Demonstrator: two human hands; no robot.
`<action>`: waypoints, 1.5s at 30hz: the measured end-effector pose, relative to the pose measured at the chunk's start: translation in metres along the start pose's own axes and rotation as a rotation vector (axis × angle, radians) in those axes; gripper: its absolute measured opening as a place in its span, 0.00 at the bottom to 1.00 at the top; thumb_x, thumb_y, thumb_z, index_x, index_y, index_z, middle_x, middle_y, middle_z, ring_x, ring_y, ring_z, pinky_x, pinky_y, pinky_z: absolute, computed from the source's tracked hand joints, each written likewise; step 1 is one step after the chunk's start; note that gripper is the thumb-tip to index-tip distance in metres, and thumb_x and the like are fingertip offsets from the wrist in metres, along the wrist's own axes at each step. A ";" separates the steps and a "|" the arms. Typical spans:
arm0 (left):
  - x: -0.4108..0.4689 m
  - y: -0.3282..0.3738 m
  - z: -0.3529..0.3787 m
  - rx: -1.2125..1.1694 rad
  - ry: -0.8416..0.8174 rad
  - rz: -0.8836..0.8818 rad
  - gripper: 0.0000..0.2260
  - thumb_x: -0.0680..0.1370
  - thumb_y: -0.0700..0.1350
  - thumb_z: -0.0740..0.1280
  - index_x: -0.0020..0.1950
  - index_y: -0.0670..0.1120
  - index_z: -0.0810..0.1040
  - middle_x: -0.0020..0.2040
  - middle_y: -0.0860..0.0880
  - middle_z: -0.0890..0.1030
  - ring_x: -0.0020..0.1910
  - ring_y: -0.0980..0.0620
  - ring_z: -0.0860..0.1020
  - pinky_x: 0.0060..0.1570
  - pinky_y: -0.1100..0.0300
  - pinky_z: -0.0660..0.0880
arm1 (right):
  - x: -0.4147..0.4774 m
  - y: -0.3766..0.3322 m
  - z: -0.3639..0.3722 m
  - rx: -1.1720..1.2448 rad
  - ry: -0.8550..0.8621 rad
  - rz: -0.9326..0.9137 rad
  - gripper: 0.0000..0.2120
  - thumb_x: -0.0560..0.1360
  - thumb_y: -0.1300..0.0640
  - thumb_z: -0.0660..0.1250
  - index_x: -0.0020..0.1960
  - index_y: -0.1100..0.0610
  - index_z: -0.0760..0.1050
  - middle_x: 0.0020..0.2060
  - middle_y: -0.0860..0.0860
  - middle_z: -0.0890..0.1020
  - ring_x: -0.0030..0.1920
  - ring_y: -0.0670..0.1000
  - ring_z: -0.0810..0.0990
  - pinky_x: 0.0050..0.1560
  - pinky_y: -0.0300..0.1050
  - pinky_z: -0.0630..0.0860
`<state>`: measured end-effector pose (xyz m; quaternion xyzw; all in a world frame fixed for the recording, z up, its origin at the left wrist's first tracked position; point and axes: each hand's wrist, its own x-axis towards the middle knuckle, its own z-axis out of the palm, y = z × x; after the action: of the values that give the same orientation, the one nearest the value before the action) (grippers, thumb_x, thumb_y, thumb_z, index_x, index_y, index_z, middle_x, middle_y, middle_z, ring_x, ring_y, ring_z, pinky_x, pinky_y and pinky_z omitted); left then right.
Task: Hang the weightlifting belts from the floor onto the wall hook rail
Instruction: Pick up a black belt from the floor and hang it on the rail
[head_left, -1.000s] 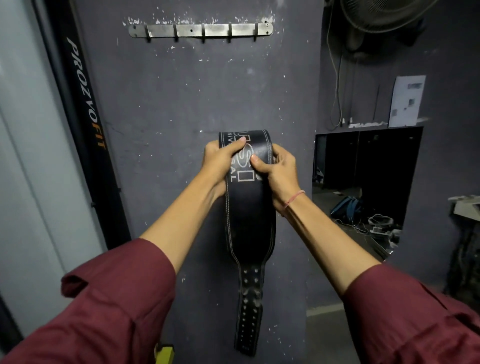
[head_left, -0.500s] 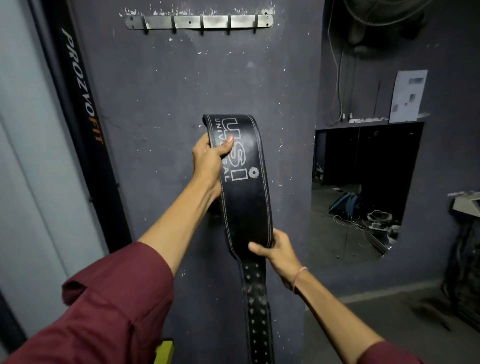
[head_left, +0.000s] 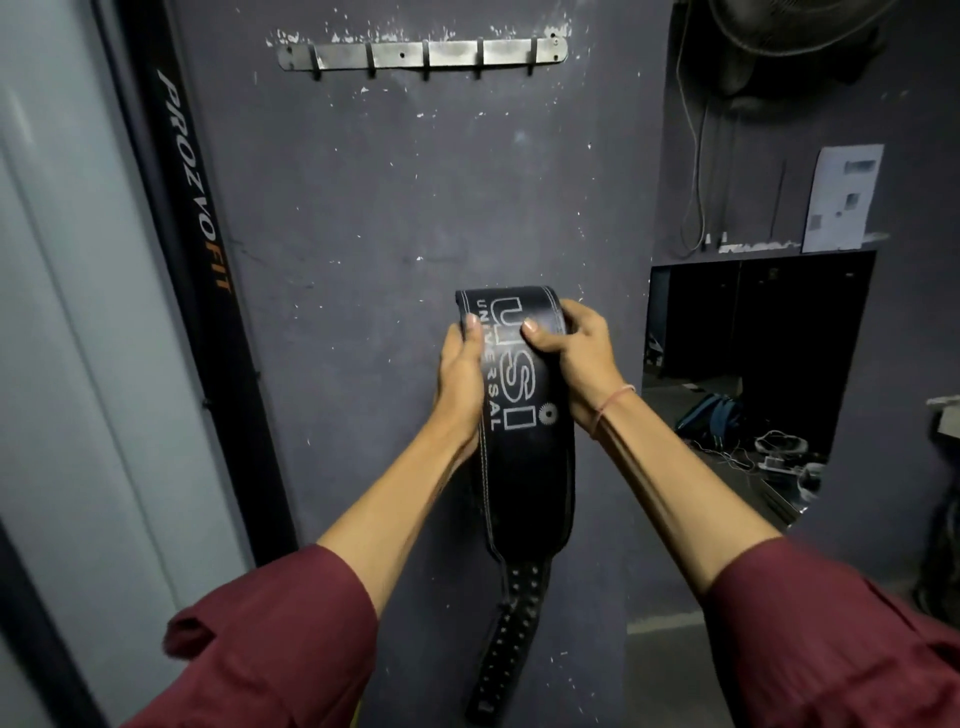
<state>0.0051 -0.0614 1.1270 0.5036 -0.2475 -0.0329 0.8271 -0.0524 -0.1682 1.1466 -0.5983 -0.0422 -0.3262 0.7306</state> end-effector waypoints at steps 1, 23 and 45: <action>0.006 0.002 -0.002 -0.029 0.034 -0.096 0.18 0.82 0.51 0.62 0.63 0.37 0.71 0.53 0.37 0.82 0.46 0.40 0.83 0.48 0.45 0.82 | -0.005 0.004 -0.001 -0.008 -0.017 -0.002 0.14 0.73 0.71 0.69 0.58 0.69 0.74 0.43 0.58 0.84 0.39 0.54 0.85 0.40 0.47 0.82; 0.021 0.046 -0.002 -0.030 -0.096 -0.406 0.22 0.79 0.56 0.63 0.54 0.38 0.84 0.53 0.38 0.85 0.47 0.42 0.84 0.51 0.50 0.80 | -0.032 0.017 -0.016 -0.088 -0.179 -0.019 0.14 0.72 0.76 0.66 0.53 0.64 0.71 0.42 0.55 0.82 0.42 0.52 0.82 0.45 0.49 0.82; -0.017 -0.007 0.010 0.482 -0.214 0.249 0.21 0.83 0.42 0.58 0.76 0.44 0.62 0.73 0.48 0.71 0.71 0.55 0.71 0.73 0.58 0.66 | 0.009 -0.009 0.006 -0.110 -0.012 0.017 0.10 0.81 0.60 0.63 0.56 0.68 0.74 0.43 0.58 0.82 0.39 0.51 0.83 0.40 0.44 0.80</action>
<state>-0.0128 -0.0681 1.1183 0.6449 -0.3940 0.0756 0.6505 -0.0483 -0.1676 1.1597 -0.6399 -0.0236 -0.3182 0.6990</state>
